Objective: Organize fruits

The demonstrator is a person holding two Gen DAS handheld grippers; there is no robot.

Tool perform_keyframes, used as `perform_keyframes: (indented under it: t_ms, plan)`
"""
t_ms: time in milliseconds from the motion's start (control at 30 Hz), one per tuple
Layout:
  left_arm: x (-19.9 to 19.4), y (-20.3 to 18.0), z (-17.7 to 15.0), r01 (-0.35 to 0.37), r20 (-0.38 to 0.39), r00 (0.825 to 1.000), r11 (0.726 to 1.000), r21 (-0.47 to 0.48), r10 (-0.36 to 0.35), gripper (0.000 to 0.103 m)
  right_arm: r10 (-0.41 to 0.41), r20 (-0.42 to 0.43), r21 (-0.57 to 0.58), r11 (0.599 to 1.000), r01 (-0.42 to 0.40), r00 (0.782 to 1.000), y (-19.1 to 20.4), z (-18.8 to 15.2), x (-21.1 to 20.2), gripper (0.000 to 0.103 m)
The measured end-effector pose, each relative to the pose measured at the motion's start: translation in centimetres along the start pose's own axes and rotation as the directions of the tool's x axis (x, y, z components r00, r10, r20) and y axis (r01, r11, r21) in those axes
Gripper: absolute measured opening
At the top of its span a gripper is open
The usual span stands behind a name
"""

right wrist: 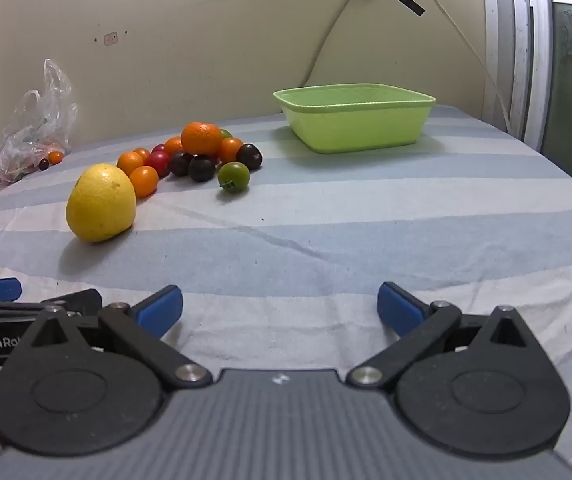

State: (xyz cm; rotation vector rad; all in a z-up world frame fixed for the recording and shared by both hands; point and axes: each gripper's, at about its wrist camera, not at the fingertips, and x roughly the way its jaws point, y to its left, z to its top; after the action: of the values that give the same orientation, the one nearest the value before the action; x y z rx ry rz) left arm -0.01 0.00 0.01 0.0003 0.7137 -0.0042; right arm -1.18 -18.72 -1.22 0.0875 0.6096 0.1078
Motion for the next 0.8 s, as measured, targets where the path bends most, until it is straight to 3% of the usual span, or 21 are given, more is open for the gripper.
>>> perform_keyframes:
  t_ms: [400,800]
  plan:
    - [-0.4,-0.1,-0.6,-0.018,0.019,1.000,1.000,-0.008,0.018,0.103,0.012,0.006,0.028,1.000,-0.012,1.000,-0.4,-0.1,-0.2,0.103]
    - [-0.5,0.5,-0.1,-0.017,-0.023,1.000,1.000,0.001,0.017,0.103,0.003,-0.006,0.034,0.999,-0.003,1.000,0.2,-0.1,0.1,0.103]
